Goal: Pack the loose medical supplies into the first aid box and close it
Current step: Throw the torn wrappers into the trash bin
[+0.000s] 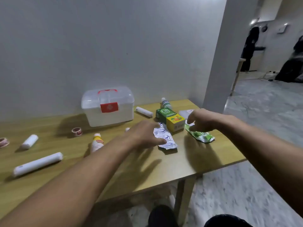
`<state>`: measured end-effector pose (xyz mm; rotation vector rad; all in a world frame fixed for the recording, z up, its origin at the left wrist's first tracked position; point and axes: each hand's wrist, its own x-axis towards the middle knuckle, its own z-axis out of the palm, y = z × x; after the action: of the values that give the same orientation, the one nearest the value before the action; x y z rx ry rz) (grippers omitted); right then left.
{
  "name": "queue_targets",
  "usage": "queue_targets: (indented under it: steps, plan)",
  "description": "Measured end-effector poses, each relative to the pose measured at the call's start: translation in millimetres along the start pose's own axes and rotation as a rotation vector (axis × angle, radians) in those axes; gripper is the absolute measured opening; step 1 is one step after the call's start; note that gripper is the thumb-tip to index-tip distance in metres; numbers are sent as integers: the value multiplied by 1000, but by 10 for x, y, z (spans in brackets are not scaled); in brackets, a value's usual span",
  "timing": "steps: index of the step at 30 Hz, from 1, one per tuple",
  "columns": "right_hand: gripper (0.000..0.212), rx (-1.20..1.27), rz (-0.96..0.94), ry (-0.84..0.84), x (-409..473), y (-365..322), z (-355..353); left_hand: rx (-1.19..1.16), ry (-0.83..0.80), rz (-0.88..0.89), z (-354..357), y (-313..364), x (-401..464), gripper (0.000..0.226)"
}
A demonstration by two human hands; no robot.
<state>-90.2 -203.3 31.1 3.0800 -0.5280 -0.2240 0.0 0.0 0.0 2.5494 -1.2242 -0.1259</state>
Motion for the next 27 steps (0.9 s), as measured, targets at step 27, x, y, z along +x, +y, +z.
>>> queue_targets:
  steps: [27]
  plan:
    - [21,85,-85,385,-1467,748,932,51,99,351,744,1240,-572,18]
